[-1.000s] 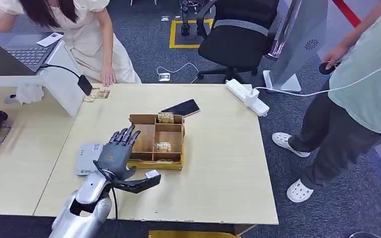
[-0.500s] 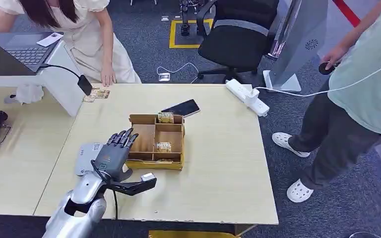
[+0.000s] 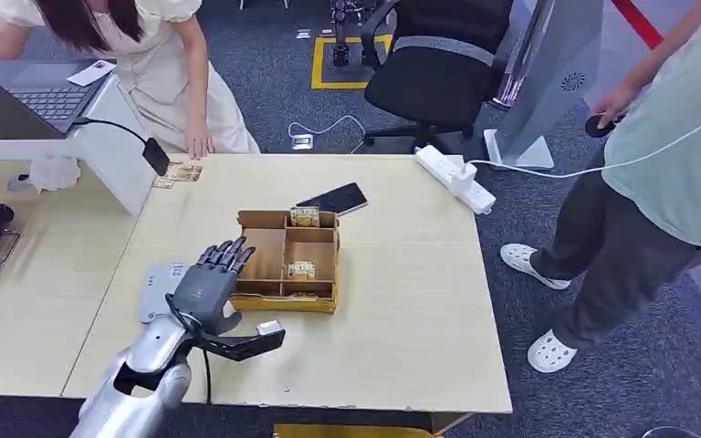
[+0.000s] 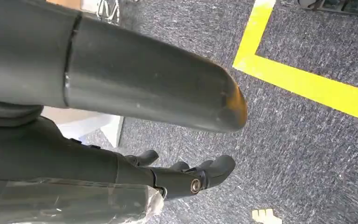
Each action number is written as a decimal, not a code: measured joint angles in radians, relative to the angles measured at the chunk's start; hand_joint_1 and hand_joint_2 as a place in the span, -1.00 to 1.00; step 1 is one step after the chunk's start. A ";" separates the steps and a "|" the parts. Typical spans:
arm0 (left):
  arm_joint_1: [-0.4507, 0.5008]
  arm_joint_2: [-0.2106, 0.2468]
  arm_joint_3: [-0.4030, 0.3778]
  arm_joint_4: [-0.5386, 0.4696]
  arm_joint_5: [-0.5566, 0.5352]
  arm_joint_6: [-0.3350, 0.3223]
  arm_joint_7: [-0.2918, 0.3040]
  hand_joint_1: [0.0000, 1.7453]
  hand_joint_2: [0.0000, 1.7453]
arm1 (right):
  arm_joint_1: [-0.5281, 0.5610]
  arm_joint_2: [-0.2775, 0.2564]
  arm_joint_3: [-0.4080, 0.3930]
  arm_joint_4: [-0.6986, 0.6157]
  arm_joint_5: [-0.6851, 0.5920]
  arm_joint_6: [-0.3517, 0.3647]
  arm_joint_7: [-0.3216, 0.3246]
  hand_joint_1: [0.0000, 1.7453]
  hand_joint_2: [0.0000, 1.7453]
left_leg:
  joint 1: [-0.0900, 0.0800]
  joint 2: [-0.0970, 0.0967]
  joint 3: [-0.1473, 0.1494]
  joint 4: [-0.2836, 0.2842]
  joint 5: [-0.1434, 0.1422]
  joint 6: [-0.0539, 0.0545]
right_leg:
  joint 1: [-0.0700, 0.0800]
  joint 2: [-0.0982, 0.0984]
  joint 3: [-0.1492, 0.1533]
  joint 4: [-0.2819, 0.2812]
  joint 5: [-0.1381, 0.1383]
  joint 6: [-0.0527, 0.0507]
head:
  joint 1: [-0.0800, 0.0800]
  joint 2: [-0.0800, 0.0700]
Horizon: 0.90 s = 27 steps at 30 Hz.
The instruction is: Pass the card to the sensor for recognition and then transmit it.
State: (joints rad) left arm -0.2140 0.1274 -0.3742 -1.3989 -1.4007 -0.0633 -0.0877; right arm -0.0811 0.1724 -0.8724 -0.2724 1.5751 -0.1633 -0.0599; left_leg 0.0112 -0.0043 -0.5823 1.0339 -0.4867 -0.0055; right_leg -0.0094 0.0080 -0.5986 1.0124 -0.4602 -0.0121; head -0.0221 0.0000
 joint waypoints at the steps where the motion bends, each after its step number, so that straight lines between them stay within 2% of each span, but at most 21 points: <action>1: -0.001 0.008 -0.003 0.000 0.007 -0.003 -0.002 -1.00 1.00 | 0.000 0.000 0.000 0.000 0.000 0.000 0.000 -1.00 -1.00 | 0.000 0.000 0.000 0.000 0.000 0.000 | 0.000 0.000 0.000 0.000 0.000 0.000 | 0.000 0.000; 6: -0.006 0.040 -0.019 -0.006 0.038 -0.019 -0.014 -1.00 1.00 | 0.000 0.000 0.000 0.000 0.000 0.000 0.000 -1.00 -1.00 | 0.000 0.000 0.000 0.000 0.000 0.000 | 0.000 0.000 0.000 0.000 0.000 0.000 | 0.000 0.000; 14: -0.025 0.124 -0.053 -0.040 0.119 -0.062 -0.047 -1.00 1.00 | 0.000 0.000 0.000 0.000 0.000 0.000 -0.003 -1.00 -1.00 | 0.000 0.000 0.000 0.000 0.000 0.000 | 0.000 0.000 0.000 0.000 0.000 0.000 | 0.000 0.000; 27: -0.037 0.225 -0.110 -0.100 0.178 -0.079 -0.048 -1.00 1.00 | 0.000 0.000 0.000 0.000 0.000 0.000 -0.005 -1.00 -1.00 | 0.000 0.000 0.000 0.000 0.000 0.000 | 0.000 0.000 0.000 0.000 0.000 0.000 | 0.000 0.000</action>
State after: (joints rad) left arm -0.2513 0.3520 -0.4841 -1.4984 -1.2223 -0.1423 -0.1358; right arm -0.0808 0.1720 -0.8728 -0.2720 1.5751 -0.1633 -0.0649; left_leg 0.0113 -0.0041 -0.5823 1.0338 -0.4866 -0.0056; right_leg -0.0093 0.0084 -0.5987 1.0124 -0.4603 -0.0123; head -0.0221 0.0000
